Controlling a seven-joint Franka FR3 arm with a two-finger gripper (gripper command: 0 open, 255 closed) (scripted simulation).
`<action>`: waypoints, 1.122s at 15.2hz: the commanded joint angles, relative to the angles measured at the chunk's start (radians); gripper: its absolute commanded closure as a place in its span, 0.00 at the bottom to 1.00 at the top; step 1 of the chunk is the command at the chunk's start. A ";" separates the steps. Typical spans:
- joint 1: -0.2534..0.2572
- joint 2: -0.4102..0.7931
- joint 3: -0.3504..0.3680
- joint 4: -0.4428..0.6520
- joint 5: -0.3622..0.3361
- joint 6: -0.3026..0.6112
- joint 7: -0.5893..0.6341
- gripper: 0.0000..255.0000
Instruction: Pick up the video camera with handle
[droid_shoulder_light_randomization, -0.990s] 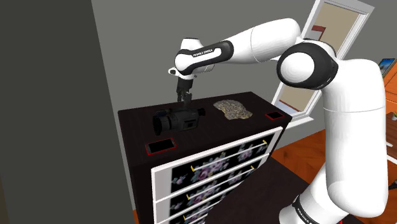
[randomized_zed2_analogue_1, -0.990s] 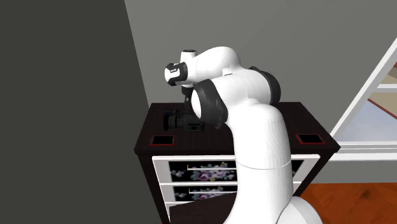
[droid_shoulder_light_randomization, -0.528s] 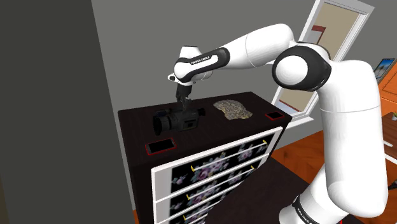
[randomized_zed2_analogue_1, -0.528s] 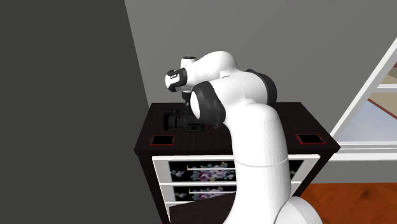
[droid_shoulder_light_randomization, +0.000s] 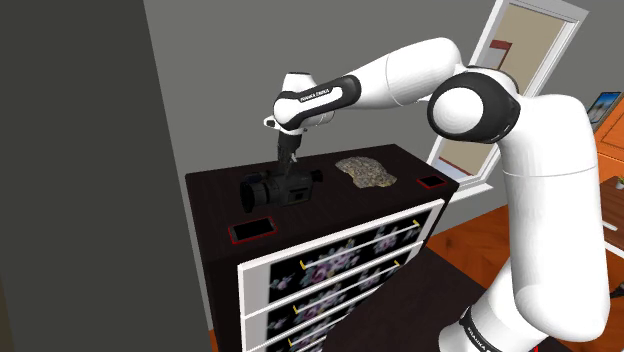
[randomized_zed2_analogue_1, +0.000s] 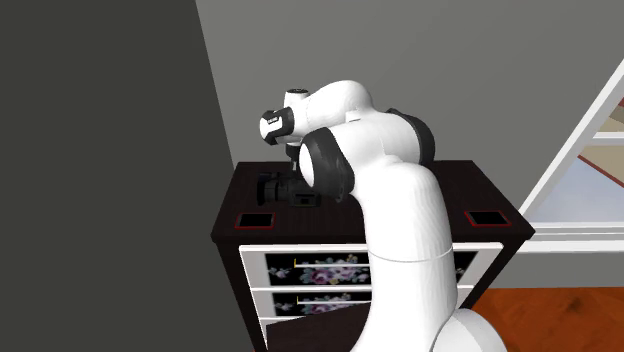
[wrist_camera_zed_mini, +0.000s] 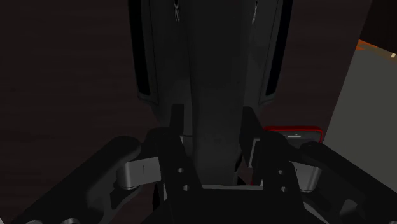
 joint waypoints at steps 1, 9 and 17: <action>0.000 0.001 0.000 0.000 0.000 0.000 0.000 1.00; 0.001 -0.036 -0.001 0.036 -0.003 -0.072 0.006 1.00; 0.001 -0.067 -0.003 0.096 -0.007 -0.164 0.012 1.00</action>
